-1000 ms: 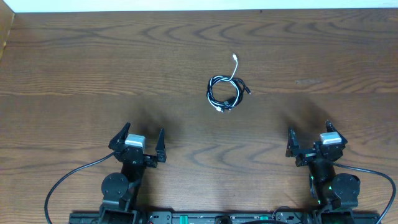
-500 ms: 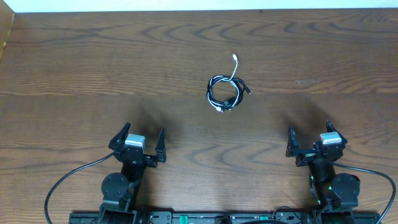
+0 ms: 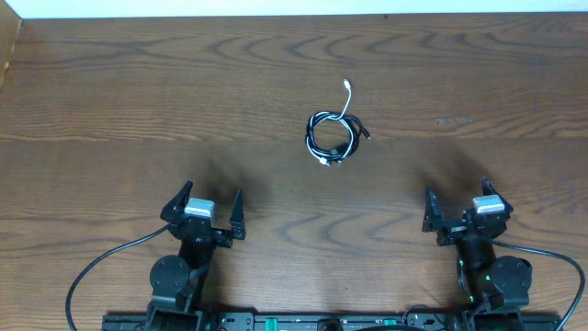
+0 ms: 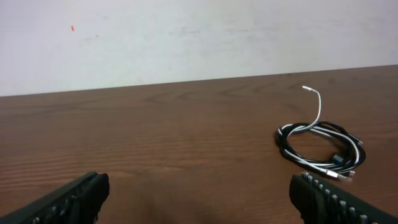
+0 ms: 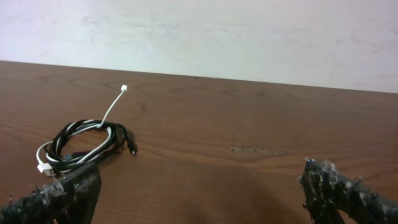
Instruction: Untangle cables
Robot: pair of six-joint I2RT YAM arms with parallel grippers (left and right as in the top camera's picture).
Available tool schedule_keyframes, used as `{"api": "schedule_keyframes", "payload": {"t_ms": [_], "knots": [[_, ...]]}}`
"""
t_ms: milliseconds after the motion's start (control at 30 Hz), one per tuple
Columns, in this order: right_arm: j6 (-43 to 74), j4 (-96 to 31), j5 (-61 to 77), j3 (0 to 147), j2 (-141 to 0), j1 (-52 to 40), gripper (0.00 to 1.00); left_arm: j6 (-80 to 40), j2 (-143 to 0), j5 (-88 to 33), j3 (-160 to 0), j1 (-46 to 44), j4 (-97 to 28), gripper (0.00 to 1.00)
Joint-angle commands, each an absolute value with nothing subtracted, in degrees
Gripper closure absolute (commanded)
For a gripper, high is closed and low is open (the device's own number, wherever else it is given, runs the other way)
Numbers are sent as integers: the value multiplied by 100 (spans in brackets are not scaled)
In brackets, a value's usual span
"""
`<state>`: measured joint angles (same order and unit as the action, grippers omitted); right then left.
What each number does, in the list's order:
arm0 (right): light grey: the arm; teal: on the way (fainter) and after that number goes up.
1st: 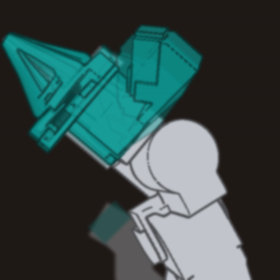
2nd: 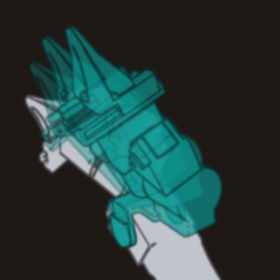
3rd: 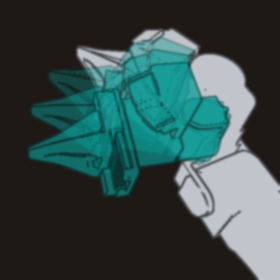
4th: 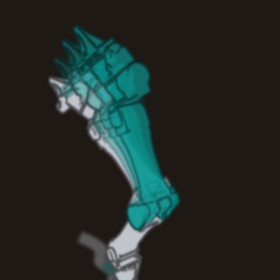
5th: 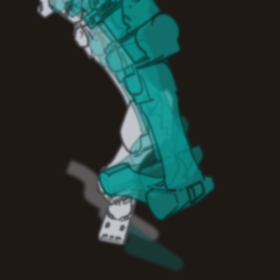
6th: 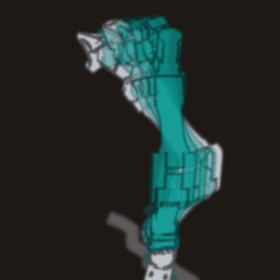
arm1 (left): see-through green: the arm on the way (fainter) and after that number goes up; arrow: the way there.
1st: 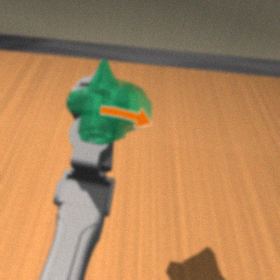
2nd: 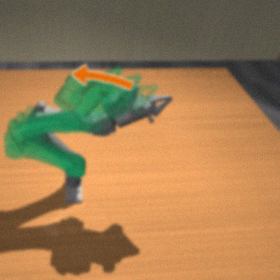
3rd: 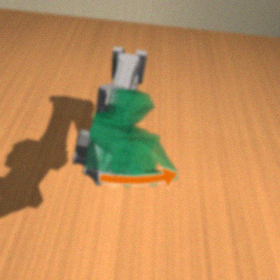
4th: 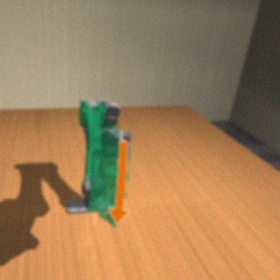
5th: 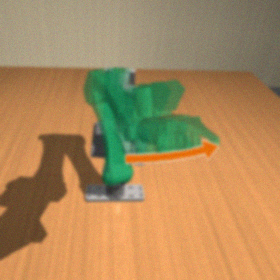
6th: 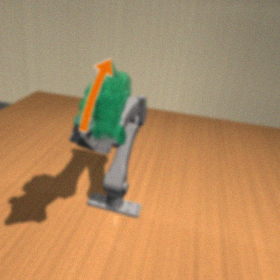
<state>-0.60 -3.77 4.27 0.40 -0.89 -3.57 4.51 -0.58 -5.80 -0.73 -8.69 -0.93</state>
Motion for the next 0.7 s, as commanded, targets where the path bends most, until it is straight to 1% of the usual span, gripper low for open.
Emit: {"api": "schedule_keyframes", "payload": {"t_ms": [0, 300, 400, 500, 667], "knots": [[-3, -397, 464, 32, -64, -346, 1, 447, -30, -683, -23, -878, -346, 2], [-3, -397, 464, 32, -64, -346, 1, 447, -30, -578, -23, -875, -331, 2], [-3, -397, 464, 32, -64, -346, 1, 447, -30, -843, -23, -878, -290, 2], [-5, -397, 464, 32, -64, -346, 1, 447, -34, -834, -45, -875, -325, 2], [-3, -397, 464, 32, -64, -346, 1, 447, -368, -836, -473, -875, -578, 2]]}}
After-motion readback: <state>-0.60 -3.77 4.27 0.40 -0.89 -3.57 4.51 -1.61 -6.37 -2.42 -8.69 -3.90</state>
